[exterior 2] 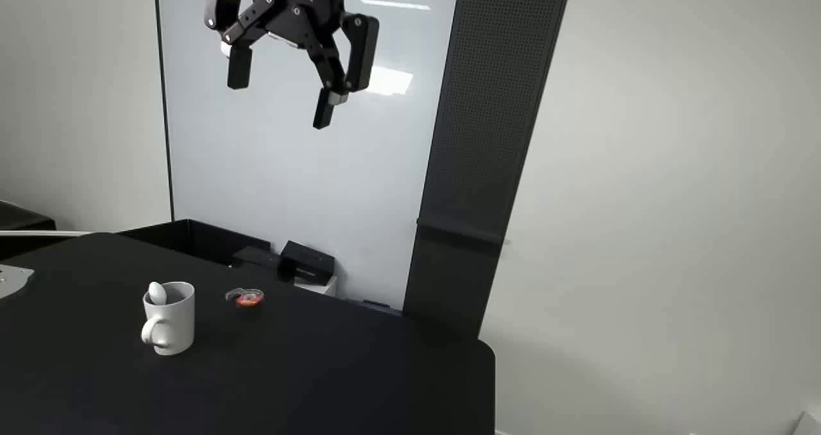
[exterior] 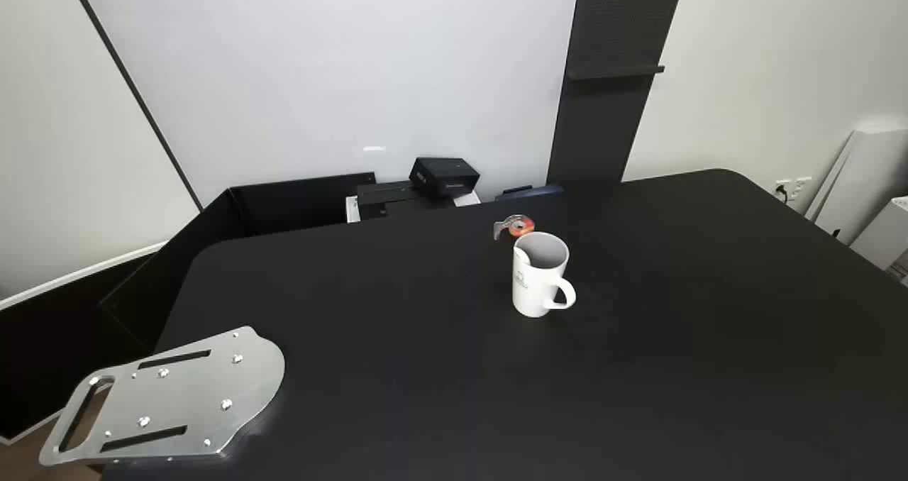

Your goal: Remove the spoon from the cup and put it on the table

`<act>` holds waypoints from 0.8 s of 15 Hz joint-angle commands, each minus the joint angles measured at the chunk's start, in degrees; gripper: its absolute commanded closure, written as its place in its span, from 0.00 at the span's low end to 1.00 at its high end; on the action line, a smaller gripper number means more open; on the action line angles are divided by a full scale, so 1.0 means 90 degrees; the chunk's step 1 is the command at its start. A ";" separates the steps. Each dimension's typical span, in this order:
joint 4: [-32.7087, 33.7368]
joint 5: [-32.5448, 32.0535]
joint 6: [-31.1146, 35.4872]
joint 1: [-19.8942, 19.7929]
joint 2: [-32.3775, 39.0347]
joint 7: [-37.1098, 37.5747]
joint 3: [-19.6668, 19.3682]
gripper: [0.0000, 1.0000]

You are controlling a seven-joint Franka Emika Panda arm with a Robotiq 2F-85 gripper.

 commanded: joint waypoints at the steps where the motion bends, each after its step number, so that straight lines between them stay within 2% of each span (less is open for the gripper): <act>1: 0.0016 0.0071 -0.0022 -0.0226 0.0027 -0.0058 0.0197 0.00; 12: 0.0028 0.0091 0.0047 -0.0212 0.0094 -0.0071 0.0223 0.00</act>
